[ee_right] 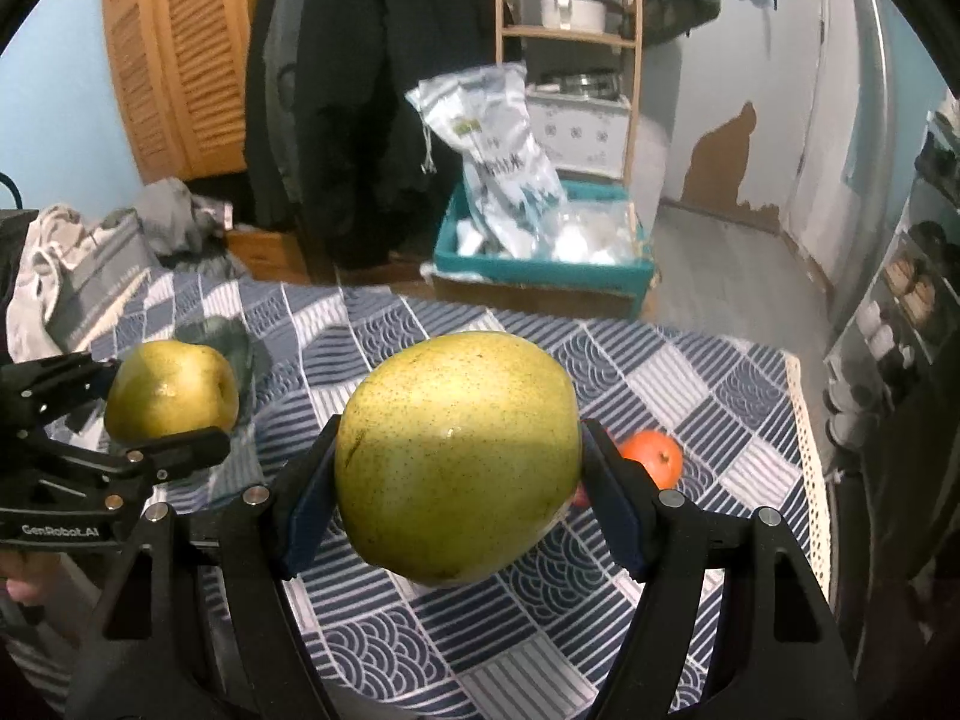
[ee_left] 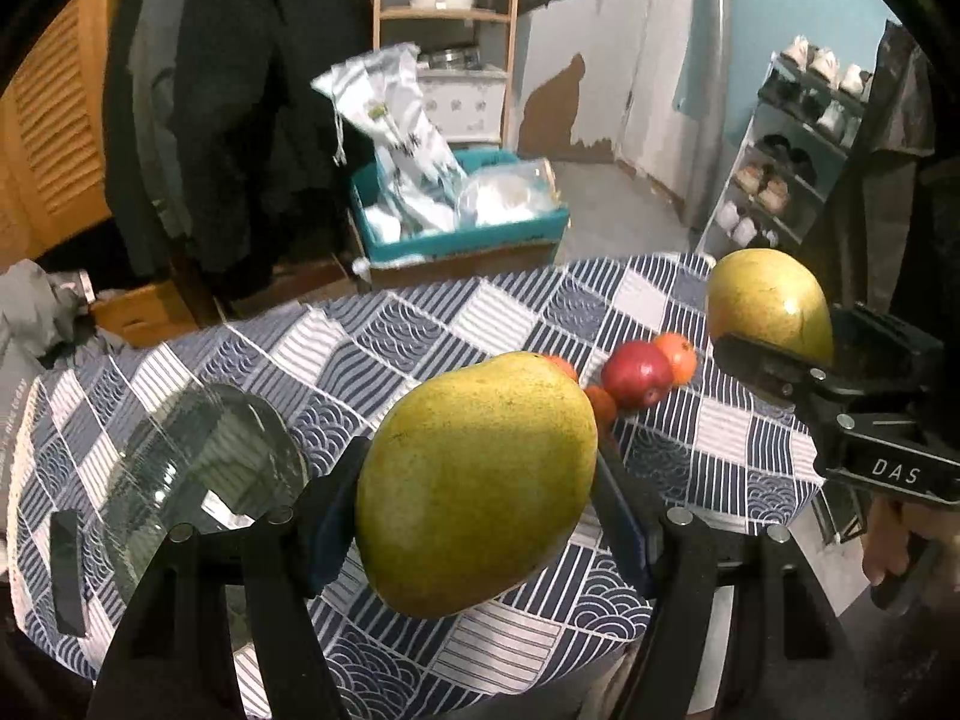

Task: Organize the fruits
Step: 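Carry the green fruit and pear toward the glass plate with both grippers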

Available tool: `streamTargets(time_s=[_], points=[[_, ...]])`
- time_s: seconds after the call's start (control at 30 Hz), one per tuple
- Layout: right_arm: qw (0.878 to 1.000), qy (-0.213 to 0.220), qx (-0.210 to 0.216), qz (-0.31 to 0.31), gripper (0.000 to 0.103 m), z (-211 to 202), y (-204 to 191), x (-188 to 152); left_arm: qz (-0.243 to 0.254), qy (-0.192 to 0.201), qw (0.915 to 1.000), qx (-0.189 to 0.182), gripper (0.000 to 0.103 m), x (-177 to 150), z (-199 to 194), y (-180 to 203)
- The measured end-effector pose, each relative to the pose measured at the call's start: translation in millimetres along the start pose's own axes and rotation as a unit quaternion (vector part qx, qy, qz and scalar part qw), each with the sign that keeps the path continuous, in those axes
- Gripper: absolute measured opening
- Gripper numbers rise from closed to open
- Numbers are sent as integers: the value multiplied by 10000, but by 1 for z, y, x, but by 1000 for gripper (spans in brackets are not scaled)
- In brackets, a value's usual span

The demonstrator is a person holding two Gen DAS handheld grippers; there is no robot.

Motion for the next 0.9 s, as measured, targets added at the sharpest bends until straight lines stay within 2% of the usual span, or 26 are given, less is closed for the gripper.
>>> streamTargets(time_s=[0.4, 0.63, 0.9], points=[[9991, 335, 241, -77, 74, -21, -31, 27, -155, 448, 9988, 124, 72, 14, -35, -27], [9988, 253, 408, -120, 74, -5, -53, 36, -331, 617, 9969, 345, 72, 16, -45, -54], [9978, 83, 616, -214, 74, 18, -84, 45, -663, 569, 9947, 541, 72, 8, -45, -91]])
Point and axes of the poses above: each gripper's, at about its wrist camera, not at the fingertips, and z roughly the way its jaws point, y to its right, x to its top, the point moved 5 cm from there along z, roughly the way its jaws point
